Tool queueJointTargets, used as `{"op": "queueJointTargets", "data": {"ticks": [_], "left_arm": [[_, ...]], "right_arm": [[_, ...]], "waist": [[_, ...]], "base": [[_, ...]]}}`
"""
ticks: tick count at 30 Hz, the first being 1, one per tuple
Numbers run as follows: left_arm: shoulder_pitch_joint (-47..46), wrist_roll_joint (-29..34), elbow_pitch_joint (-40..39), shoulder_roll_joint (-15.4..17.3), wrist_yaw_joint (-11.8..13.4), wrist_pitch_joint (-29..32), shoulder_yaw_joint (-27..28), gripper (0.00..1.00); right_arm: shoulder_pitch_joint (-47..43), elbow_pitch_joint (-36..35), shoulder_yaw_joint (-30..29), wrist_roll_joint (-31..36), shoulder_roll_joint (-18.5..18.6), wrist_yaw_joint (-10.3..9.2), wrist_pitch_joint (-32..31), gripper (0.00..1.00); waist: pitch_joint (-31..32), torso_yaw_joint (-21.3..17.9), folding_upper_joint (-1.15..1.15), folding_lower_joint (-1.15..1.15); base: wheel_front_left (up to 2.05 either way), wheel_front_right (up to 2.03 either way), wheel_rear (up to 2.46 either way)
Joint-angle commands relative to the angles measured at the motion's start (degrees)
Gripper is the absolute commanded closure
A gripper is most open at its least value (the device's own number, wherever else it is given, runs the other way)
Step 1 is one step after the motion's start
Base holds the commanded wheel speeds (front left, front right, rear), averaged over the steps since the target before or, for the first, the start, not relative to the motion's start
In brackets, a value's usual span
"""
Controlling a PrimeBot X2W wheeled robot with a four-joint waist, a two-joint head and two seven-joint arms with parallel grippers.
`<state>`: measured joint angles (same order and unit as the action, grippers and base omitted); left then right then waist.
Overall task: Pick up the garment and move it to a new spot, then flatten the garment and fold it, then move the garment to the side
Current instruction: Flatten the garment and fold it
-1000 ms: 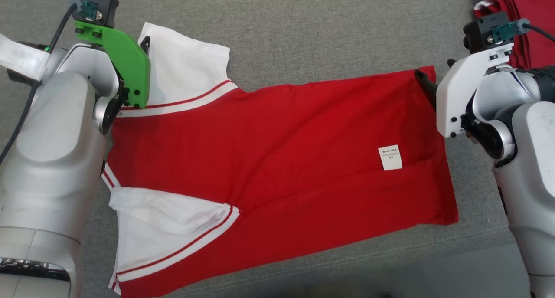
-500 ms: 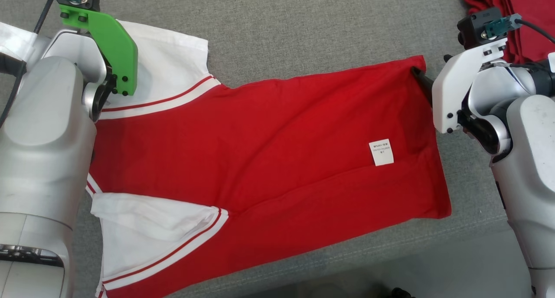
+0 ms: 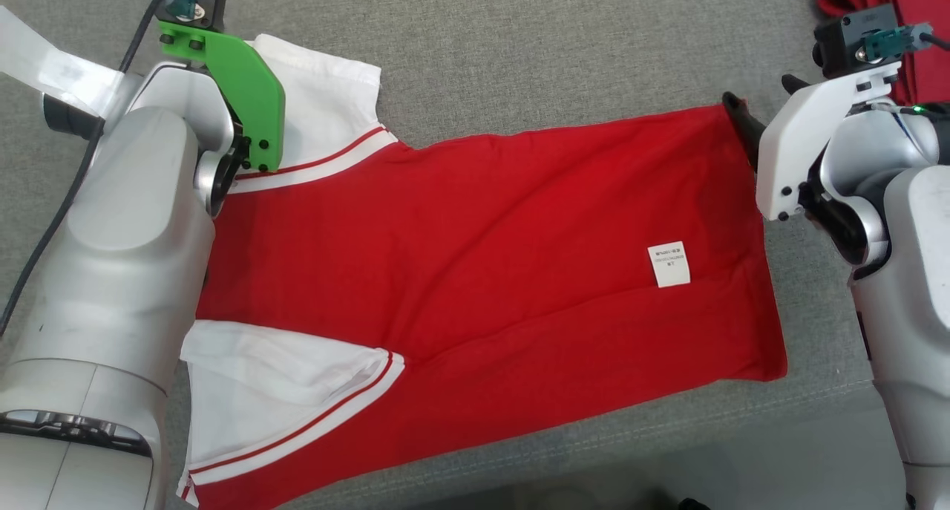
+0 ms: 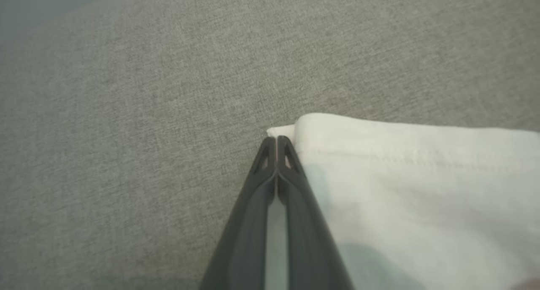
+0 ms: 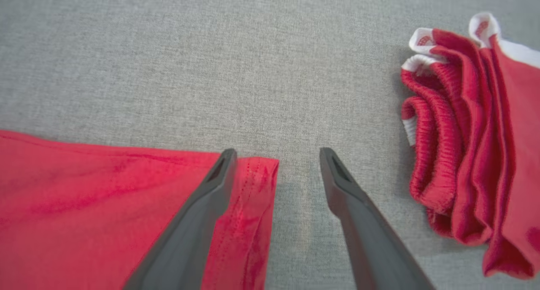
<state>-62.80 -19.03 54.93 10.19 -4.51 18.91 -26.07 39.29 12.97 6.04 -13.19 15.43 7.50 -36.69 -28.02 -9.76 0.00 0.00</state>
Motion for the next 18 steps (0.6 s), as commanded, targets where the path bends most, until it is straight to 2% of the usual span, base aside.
{"op": "queueJointTargets", "data": {"ticks": [1,8,14,15,16,17,18], "left_arm": [[0.61,-0.44,1.19,-0.63,-0.49,0.02,-0.60,1.00],[0.18,-0.63,3.27,-1.55,-1.12,-1.19,-1.73,1.00],[-0.65,-1.09,4.72,-1.75,-1.33,-1.98,-2.06,1.00],[-0.83,-1.03,4.95,-1.73,-1.36,-2.16,-2.15,1.00],[-0.94,-1.02,5.16,-1.79,-1.40,-2.32,-2.24,1.00],[-1.11,-1.12,5.37,-1.83,-1.43,-2.40,-2.31,1.00],[-1.11,-1.12,5.37,-1.83,-1.43,-2.40,-2.31,1.00]], "right_arm": [[-1.06,0.27,-0.36,0.29,-0.63,-0.04,-0.30,0.00],[-0.10,3.65,-2.63,4.46,-1.48,-0.04,-1.98,0.00],[1.66,5.21,-2.03,4.37,-2.55,-0.04,-4.65,0.00],[1.85,5.33,-1.89,4.39,-2.53,-0.04,-4.90,0.04],[1.99,5.51,-1.77,4.27,-2.57,-0.04,-5.24,0.15],[2.06,5.70,-1.58,4.17,-2.56,-0.04,-5.68,0.32],[2.06,5.70,-1.58,4.17,-2.56,-0.04,-5.68,0.32]], "waist": [[0.09,0.15,0.00,0.00],[0.26,0.52,0.00,0.00],[-0.18,0.80,0.00,0.00],[-0.23,0.82,0.00,0.00],[-0.25,0.88,0.00,0.00],[-0.29,0.94,0.00,0.00],[-0.29,0.94,0.00,0.00]], "base": [[0.00,0.00,0.00],[0.00,0.00,0.00],[0.00,0.00,0.00],[0.00,0.00,0.00],[0.00,0.00,0.00],[0.00,0.00,0.00],[0.00,0.00,0.00]]}}
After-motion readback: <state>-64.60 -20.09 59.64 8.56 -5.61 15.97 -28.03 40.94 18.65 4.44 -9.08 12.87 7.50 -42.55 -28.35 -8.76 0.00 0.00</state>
